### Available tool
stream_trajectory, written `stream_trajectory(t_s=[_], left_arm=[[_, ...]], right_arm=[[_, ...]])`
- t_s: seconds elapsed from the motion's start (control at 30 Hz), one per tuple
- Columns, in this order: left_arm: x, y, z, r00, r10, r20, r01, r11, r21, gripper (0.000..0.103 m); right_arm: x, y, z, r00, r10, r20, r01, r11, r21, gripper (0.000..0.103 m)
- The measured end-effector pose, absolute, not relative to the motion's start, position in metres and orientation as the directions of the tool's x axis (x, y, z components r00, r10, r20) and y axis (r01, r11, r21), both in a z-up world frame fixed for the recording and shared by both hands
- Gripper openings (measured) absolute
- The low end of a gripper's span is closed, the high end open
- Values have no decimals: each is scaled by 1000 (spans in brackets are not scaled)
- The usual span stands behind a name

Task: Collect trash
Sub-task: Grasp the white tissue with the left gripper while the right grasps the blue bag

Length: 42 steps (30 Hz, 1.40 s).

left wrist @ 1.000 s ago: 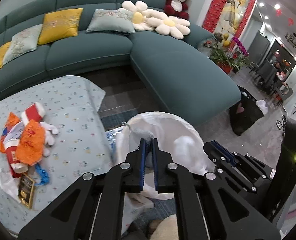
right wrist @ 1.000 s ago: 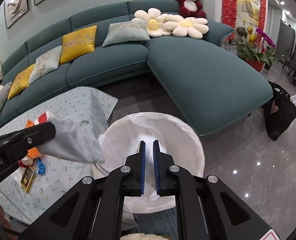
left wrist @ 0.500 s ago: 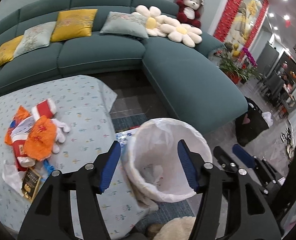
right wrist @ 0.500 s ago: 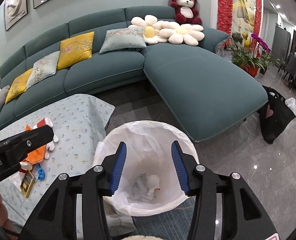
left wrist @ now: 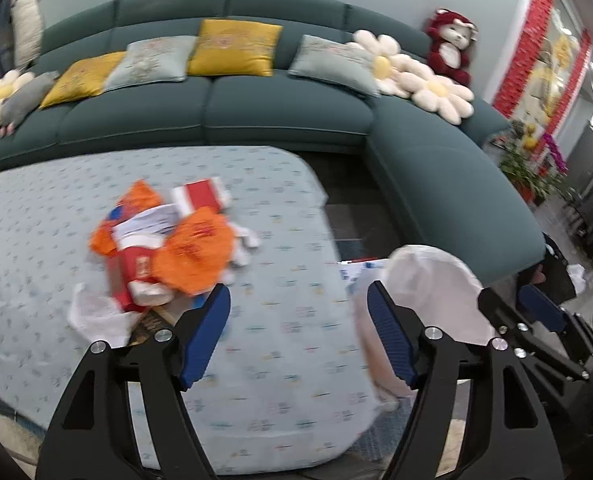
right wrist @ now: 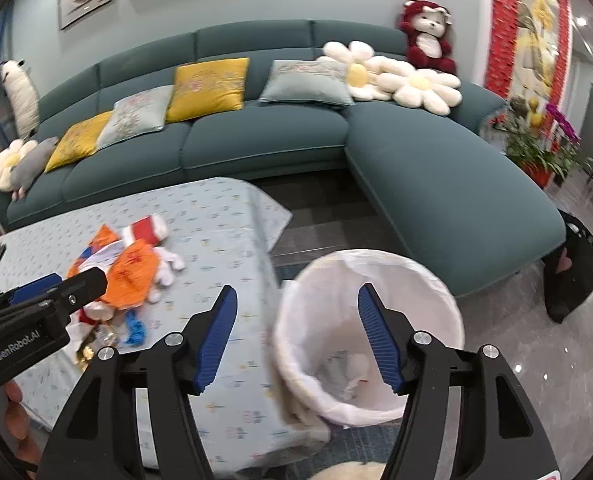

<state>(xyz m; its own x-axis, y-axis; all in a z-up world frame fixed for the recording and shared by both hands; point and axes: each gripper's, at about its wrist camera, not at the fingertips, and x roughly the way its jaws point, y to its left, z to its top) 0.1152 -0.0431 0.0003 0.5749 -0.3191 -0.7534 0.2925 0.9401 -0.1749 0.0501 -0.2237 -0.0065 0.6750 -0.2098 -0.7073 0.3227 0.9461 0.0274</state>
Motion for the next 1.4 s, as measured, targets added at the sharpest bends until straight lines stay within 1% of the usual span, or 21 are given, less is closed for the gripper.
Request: stream_trajectory(t_s=[0.13, 0.23, 0.33, 0.67, 0.97, 1.4], left_arm=[[119, -6, -7, 579, -275, -767, 215, 959, -182, 74], [122, 23, -14, 586, -230, -777, 156, 973, -171, 77], [125, 49, -22, 589, -185, -787, 106, 983, -151, 79], [148, 126, -58, 549, -87, -831, -54, 989, -140, 80], [173, 153, -102, 486, -54, -872, -111, 986, -123, 80], [206, 168, -152, 401, -51, -915, -149, 982, -120, 79]], right_arm=[[60, -191, -9, 676, -169, -717, 266, 964, 23, 63], [66, -172, -14, 672, -151, -724, 241, 970, 21, 67], [74, -151, -21, 663, -122, -739, 209, 978, 26, 67], [110, -92, -62, 597, -34, -801, 123, 991, 50, 68], [153, -55, -108, 530, -3, -848, 65, 997, 38, 68], [197, -40, -162, 444, 5, -896, 58, 998, 34, 67]])
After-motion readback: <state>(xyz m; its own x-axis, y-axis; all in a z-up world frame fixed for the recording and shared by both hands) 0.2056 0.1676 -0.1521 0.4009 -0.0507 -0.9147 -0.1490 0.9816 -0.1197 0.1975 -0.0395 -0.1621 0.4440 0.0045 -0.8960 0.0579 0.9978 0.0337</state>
